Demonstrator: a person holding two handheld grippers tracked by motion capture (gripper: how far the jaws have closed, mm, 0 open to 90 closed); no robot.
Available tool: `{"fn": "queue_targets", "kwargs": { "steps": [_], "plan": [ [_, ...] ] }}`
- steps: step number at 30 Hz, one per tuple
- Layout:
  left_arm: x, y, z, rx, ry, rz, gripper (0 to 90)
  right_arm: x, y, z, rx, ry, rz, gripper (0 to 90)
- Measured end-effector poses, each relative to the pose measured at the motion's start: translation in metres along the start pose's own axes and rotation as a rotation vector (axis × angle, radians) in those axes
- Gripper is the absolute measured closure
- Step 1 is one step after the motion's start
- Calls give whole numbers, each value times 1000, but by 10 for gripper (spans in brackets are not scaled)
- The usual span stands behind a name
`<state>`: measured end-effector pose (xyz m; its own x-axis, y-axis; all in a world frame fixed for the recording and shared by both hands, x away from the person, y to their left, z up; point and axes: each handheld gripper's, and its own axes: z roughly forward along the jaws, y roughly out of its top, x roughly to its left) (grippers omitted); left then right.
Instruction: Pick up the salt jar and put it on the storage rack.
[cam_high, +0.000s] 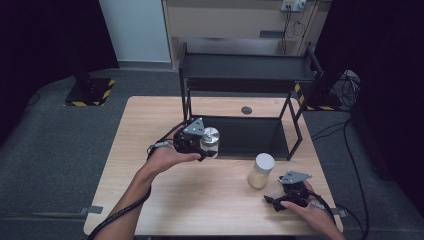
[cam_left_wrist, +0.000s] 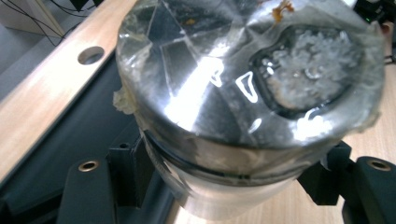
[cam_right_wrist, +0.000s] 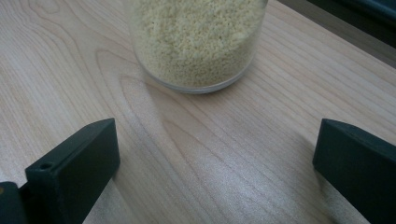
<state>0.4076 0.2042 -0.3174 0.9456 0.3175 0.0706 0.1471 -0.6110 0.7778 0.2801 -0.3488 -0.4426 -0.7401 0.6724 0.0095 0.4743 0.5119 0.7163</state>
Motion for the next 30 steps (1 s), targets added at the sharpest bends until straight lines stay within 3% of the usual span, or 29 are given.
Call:
{"fn": "queue_targets", "kwargs": {
  "steps": [10, 19, 30],
  "plan": [
    [18, 24, -4, -3, 15, 8, 299, -2, 0, 0, 0, 6, -5, 12],
    [22, 49, -14, -11, 32, 24, 299, -2, 0, 0, -1, 6, -4, 12],
    [20, 96, -38, -1, 57, 55, 299, -2, 0, 0, -1, 8, -7, 12]
  ]
}}
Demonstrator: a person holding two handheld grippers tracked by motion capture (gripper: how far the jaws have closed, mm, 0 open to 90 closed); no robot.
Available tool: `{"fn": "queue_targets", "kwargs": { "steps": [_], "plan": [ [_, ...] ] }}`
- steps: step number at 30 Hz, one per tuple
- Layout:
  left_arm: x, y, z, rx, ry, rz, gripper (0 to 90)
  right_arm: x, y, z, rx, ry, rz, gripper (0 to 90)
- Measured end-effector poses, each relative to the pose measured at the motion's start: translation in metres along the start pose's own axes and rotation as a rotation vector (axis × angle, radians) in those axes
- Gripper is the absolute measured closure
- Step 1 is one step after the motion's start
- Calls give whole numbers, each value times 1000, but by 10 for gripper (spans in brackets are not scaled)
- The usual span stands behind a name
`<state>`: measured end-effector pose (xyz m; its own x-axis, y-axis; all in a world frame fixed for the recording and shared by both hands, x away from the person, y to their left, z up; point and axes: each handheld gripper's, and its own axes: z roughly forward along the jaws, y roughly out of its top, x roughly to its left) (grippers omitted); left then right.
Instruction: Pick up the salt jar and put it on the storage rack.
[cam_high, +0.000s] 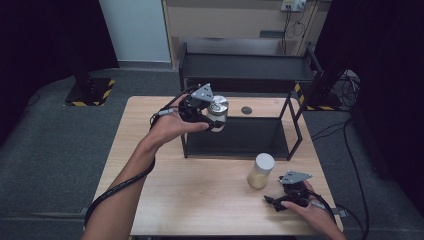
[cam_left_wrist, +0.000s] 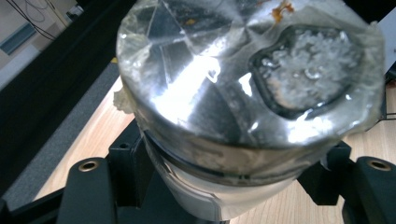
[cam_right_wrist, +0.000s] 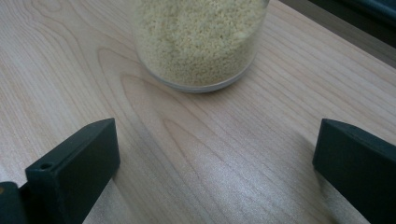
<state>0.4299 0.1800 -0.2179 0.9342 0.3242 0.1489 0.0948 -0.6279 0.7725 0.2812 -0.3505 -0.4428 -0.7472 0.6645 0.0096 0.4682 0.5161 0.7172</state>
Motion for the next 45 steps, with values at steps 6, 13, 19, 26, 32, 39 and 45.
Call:
{"fn": "queue_targets", "kwargs": {
  "steps": [6, 13, 19, 26, 32, 39, 45],
  "plan": [
    [1, 22, -15, 3, 12, -8, 299, 0, 0, 0, 0, 0, 0, 12],
    [0, 46, -32, 8, 31, -12, 299, 0, 0, 0, 1, 0, 0, 12],
    [-1, 71, -48, 7, 55, -14, 299, 0, 0, 0, 1, 1, -1, 12],
    [-3, 88, -57, 5, 78, -36, 299, 0, 0, 0, 0, 2, -1, 12],
    [-4, 101, -61, -19, 102, -59, 299, 0, 0, 0, 0, 2, -2, 12],
    [-1, 118, -60, -17, 147, -109, 299, -1, 0, 0, 1, 3, -2, 12],
    [1, 127, -56, -8, 182, -140, 299, -1, 0, 0, 1, 4, -2, 12]
  ]
}}
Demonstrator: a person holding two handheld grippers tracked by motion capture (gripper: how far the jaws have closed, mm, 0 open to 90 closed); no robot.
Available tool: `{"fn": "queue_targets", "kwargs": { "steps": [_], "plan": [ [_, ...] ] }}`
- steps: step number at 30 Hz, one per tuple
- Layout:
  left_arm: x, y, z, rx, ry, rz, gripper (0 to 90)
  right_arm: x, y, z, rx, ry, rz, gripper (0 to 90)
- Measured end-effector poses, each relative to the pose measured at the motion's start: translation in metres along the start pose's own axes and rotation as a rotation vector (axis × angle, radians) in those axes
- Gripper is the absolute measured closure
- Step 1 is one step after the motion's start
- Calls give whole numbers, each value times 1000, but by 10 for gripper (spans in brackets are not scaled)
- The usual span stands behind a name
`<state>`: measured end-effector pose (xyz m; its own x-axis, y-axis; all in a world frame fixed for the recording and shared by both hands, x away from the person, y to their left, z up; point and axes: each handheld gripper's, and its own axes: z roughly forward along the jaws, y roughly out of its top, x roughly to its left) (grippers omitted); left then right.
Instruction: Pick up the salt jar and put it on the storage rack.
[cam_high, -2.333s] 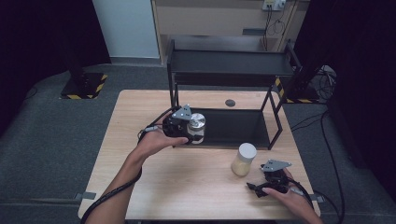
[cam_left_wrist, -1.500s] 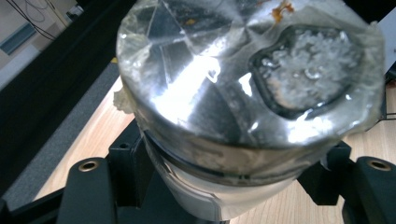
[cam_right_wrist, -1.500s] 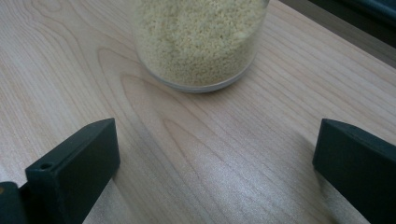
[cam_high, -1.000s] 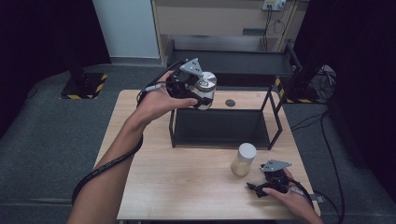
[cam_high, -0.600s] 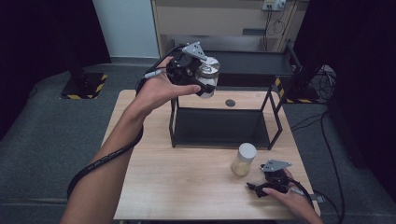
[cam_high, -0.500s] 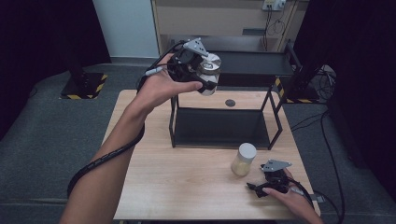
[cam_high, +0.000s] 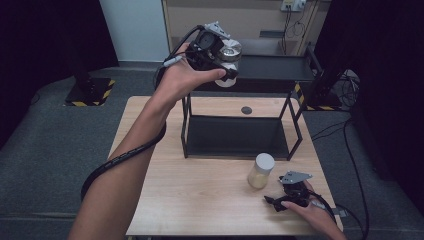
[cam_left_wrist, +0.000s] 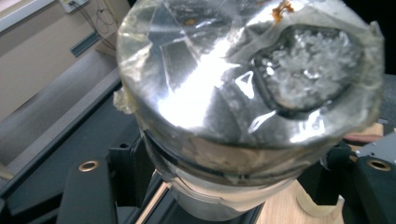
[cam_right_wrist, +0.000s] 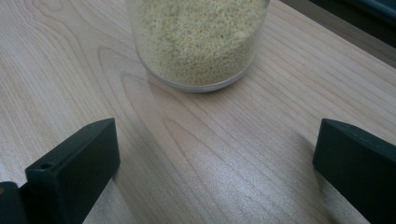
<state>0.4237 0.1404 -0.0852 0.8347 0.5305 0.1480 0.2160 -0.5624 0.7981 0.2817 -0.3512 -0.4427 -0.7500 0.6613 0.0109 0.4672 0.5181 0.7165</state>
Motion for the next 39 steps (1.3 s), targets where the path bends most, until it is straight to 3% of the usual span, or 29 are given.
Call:
{"fn": "queue_targets", "kwargs": {
  "steps": [6, 13, 20, 28, 39],
  "plan": [
    [-3, 9, 9, 13, 64, -39, 299, 0, 0, 0, 0, 1, -1, 12],
    [-1, 17, 18, 14, 106, -77, 299, -1, 0, 0, 0, 4, -3, 12],
    [7, 23, 32, 33, 148, -143, 299, -2, 0, 0, -1, 6, -6, 12],
    [20, 19, 47, 36, 144, -184, 300, -2, 0, 0, 0, 8, -9, 12],
    [24, 19, 65, 52, 151, -189, 299, -3, -1, -1, -1, 12, -14, 12]
  ]
}}
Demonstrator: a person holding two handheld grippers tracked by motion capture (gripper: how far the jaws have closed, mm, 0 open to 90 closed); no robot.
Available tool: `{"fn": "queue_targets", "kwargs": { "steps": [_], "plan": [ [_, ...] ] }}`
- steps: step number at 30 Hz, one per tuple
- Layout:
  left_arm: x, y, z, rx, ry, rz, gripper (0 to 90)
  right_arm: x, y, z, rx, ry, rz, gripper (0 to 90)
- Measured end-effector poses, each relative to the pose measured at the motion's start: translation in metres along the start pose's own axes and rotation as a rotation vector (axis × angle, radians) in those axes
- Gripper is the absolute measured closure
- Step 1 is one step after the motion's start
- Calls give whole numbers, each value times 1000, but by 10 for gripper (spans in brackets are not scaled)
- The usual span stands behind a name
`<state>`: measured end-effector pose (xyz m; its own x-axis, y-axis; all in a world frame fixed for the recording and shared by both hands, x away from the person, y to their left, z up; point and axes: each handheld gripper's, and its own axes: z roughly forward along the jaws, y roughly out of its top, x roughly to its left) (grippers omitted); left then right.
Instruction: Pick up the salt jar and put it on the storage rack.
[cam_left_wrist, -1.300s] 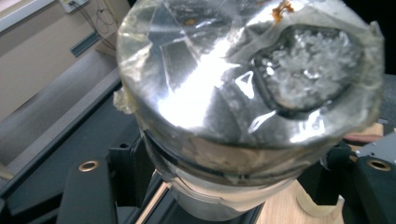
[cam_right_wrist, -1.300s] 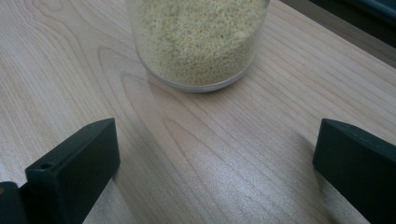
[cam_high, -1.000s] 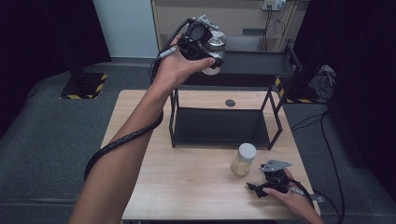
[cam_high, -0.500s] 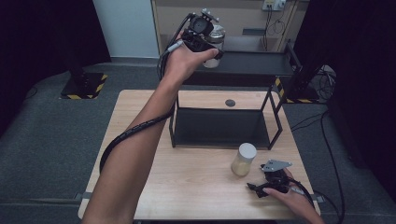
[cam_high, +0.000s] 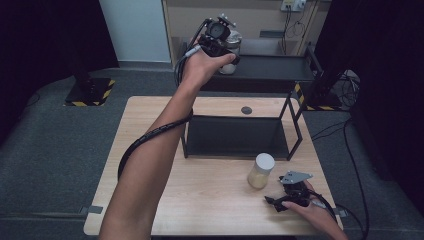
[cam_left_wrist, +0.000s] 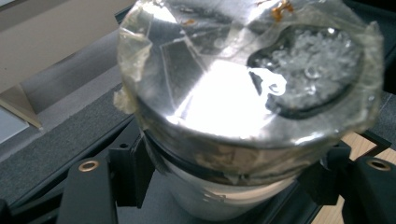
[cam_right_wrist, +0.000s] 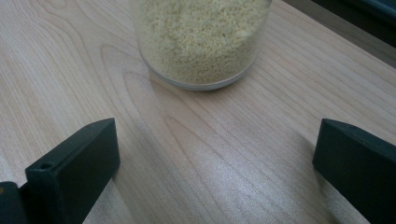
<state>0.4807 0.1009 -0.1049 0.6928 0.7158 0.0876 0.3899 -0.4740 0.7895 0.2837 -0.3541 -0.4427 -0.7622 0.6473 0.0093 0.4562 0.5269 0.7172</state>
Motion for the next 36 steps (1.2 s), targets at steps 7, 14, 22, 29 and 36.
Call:
{"fn": "queue_targets", "kwargs": {
  "steps": [7, 14, 22, 29, 36],
  "plan": [
    [3, 2, 7, 3, 3, -11, 299, -1, 0, 0, 0, 2, -3, 12],
    [7, -1, 13, -2, -4, -28, 299, -1, 0, 0, 0, 5, -5, 12],
    [12, -1, 16, -5, -16, -66, 299, -1, 0, 0, 0, 6, -6, 12],
    [18, -2, 17, -5, -29, -94, 298, -2, 0, 0, 0, 6, -6, 12],
    [14, -4, 16, -15, -13, -86, 250, -2, 0, 0, 0, 6, -6, 12]
  ]
}}
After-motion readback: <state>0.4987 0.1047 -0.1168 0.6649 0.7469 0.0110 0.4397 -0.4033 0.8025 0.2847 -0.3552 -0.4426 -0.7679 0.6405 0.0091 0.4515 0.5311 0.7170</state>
